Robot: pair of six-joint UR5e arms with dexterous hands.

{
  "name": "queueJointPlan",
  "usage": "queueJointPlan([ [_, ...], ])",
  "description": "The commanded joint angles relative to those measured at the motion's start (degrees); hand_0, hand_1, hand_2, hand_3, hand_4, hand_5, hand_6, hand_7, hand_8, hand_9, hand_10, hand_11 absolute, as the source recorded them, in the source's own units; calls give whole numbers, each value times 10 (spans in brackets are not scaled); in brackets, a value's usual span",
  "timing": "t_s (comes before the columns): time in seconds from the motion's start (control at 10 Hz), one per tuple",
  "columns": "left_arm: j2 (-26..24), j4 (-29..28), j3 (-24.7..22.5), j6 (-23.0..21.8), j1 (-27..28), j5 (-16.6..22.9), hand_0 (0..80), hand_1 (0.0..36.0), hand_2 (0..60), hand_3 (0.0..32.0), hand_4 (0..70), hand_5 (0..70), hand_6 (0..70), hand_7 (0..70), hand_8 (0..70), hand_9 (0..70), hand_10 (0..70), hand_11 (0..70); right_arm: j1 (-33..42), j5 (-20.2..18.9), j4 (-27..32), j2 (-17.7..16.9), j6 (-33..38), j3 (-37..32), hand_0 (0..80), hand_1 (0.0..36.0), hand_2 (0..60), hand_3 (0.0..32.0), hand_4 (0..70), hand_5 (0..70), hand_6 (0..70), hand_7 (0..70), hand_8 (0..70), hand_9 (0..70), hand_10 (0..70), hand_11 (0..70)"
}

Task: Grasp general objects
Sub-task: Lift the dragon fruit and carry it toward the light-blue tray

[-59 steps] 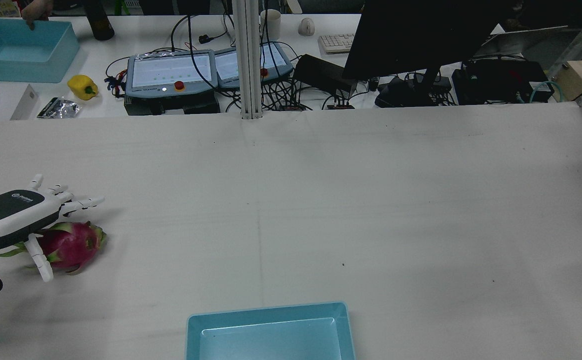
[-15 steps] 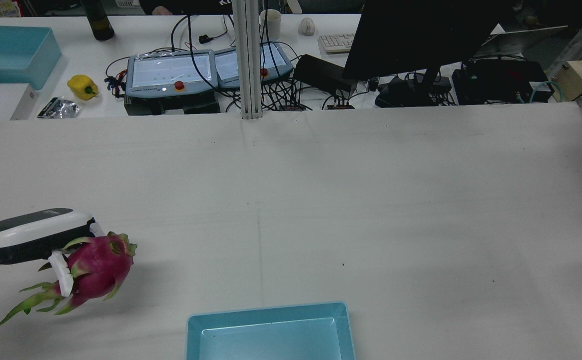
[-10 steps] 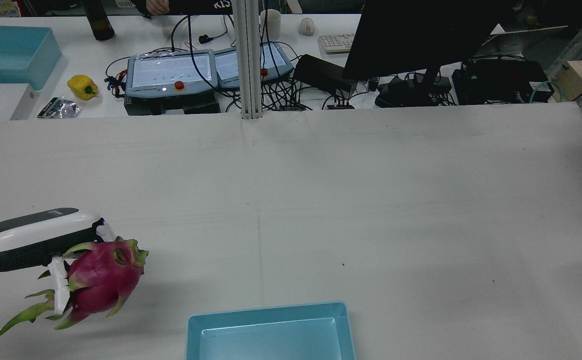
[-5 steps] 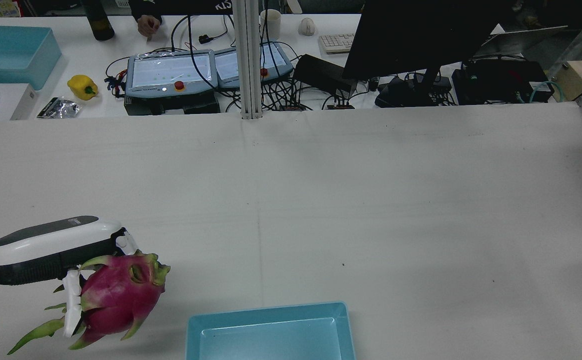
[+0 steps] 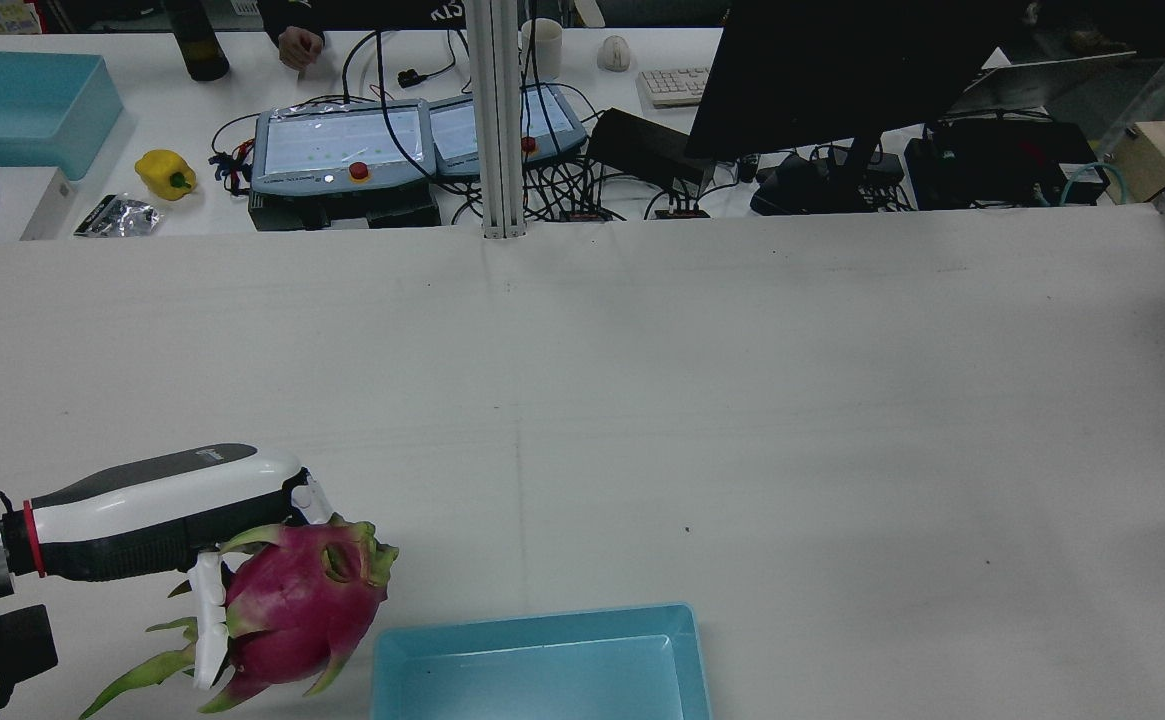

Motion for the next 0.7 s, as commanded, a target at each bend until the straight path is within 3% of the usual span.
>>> queueJointPlan([
  [0.0, -99, 55, 15, 2, 45, -12, 179, 0, 0, 0, 700, 299, 700, 700, 700, 700, 700, 700, 0, 0, 0, 0, 0, 0, 0, 0, 0, 0, 0, 0, 0, 0, 0, 0, 0, 0],
  [0.2, -146, 70, 37, 20, 66, -13, 199, 0, 0, 0, 700, 299, 700, 700, 700, 700, 700, 700, 0, 0, 0, 0, 0, 0, 0, 0, 0, 0, 0, 0, 0, 0, 0, 0, 0, 0],
  [0.4, -158, 71, 47, 30, 79, -13, 223, 0, 0, 0, 700, 267, 700, 700, 679, 700, 700, 700, 0, 0, 0, 0, 0, 0, 0, 0, 0, 0, 0, 0, 0, 0, 0, 0, 0, 0],
  [0.5, -158, 68, 44, 50, 94, -11, 260, 0, 0, 0, 700, 209, 700, 700, 491, 638, 676, 700, 0, 0, 0, 0, 0, 0, 0, 0, 0, 0, 0, 0, 0, 0, 0, 0, 0, 0],
  [0.6, -158, 69, 43, 60, 103, -7, 273, 0, 0, 0, 700, 145, 700, 700, 327, 421, 535, 700, 0, 0, 0, 0, 0, 0, 0, 0, 0, 0, 0, 0, 0, 0, 0, 0, 0, 0],
])
